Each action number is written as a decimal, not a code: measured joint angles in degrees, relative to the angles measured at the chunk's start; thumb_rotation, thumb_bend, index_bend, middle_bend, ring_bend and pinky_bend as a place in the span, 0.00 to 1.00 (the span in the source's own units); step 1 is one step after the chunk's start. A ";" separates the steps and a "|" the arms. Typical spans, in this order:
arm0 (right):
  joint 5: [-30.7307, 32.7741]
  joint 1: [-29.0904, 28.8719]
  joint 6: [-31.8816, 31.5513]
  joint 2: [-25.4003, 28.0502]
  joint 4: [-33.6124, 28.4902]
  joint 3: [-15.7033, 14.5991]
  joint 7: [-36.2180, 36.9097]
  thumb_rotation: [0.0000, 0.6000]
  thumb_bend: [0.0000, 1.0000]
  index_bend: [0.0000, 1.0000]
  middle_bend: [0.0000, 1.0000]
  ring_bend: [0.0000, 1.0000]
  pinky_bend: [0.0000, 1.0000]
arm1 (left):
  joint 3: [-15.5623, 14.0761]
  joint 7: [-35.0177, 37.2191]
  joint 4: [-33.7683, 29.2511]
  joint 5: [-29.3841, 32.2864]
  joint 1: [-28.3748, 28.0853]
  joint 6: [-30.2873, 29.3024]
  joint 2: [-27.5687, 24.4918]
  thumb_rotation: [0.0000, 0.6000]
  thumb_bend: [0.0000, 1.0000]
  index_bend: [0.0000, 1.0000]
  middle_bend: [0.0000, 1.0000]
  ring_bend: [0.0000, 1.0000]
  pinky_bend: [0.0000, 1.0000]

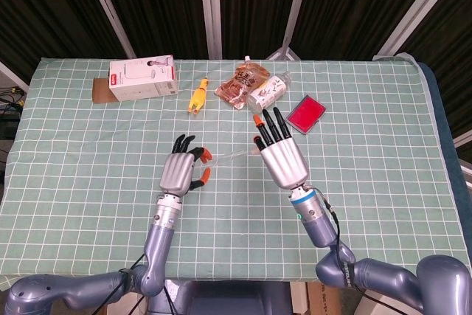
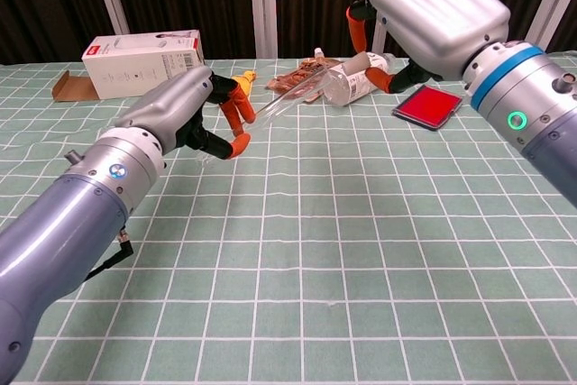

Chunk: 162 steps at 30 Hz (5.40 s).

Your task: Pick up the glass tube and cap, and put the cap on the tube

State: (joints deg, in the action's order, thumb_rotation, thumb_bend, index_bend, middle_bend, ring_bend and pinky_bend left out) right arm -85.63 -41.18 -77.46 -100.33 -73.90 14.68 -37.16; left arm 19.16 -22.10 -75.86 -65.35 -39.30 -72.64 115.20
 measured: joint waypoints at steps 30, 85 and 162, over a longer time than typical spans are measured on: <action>0.98 -0.01 -0.03 -0.84 0.47 0.18 -0.54 1.00 0.42 0.57 0.18 0.01 0.00 | 0.08 -1.63 -0.82 0.59 -0.06 -0.28 1.07 1.00 0.61 0.50 0.53 0.12 0.00; 0.76 0.30 -0.20 -1.74 -1.13 -0.61 -1.26 1.00 0.42 0.57 0.18 0.01 0.00 | 1.36 -1.86 -0.02 0.85 -1.30 -0.12 4.21 1.00 0.61 0.50 0.53 0.13 0.00; 7.94 7.24 -2.81 8.95 -12.73 0.93 -2.21 1.00 0.42 0.00 0.00 0.00 0.00 | -7.12 -21.55 -1.91 6.57 -0.86 7.32 -9.68 1.00 0.33 0.20 0.20 0.03 0.00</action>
State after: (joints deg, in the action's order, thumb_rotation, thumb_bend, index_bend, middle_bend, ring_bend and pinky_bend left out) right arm -77.68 -33.94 -80.27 -91.38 -86.63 15.61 -39.37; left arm 12.04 -43.65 -77.77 -58.78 -40.16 -65.32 105.52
